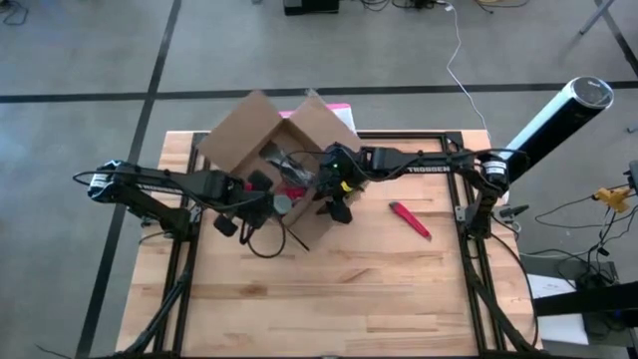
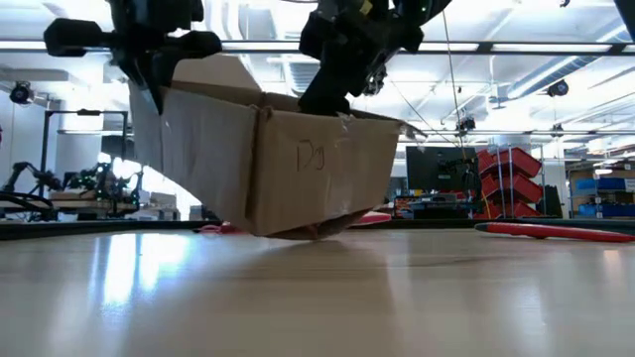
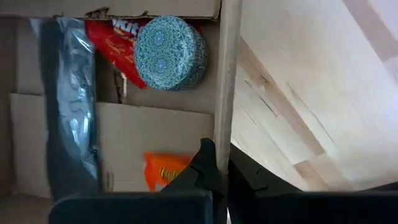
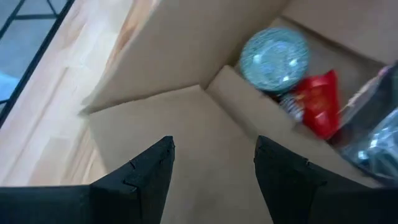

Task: Unpack boxes
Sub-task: Open the cardboard box using the box cutter

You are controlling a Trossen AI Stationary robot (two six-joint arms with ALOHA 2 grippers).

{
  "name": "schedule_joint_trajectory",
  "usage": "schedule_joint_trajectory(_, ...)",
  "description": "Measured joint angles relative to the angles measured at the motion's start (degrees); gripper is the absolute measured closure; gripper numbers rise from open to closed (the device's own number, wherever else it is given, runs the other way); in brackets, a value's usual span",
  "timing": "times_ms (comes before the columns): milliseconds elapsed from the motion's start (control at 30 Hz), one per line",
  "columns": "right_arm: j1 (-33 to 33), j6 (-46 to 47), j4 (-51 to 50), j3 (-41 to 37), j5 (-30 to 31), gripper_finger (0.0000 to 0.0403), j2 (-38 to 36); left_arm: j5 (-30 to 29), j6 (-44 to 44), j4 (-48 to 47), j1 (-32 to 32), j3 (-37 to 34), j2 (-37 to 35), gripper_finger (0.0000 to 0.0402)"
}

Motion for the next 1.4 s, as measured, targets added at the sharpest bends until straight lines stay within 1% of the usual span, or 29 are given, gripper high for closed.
schedule_joint_trajectory(200, -2.38, 1.04, 0.29, 0.00, 0.25, 0.0203, -0.01, -5.87, 3.68, -2.18, 0.00, 2.88, 0.86, 0.0401)
schedule_joint_trajectory(367, -4.16, 1.76, 1.92, 0.04, 0.21, 0.0203, 0.46, -5.99, 5.77, -1.90, -0.04, 5.12, 2.28, 0.0401)
schedule_joint_trajectory(633, -5.29, 3.64, 1.46, 0.04, -0.20, 0.0203, 2.41, -5.49, 6.55, -1.53, -0.02, 6.24, 4.09, 0.0401)
schedule_joint_trajectory(833, -5.29, 3.59, 1.23, 0.04, -1.67, 0.0203, 2.69, -2.36, 4.39, -1.06, -0.04, 6.20, 4.07, 0.0401)
schedule_joint_trajectory(1067, -5.29, 3.77, 1.20, 0.04, -2.00, 0.0203, 2.66, 4.92, -1.81, 0.99, 0.04, 6.13, 4.07, 0.0402)
schedule_joint_trajectory(1267, -5.20, 5.61, 1.26, 0.04, -4.06, 0.0203, 2.28, 13.08, -7.94, 1.58, 0.09, 5.31, 4.07, 0.0401)
schedule_joint_trajectory(1400, -4.56, 5.76, 1.14, 0.02, -4.20, 0.0203, 1.90, 15.43, -10.83, 2.26, 0.09, 3.55, 4.07, 0.0401)
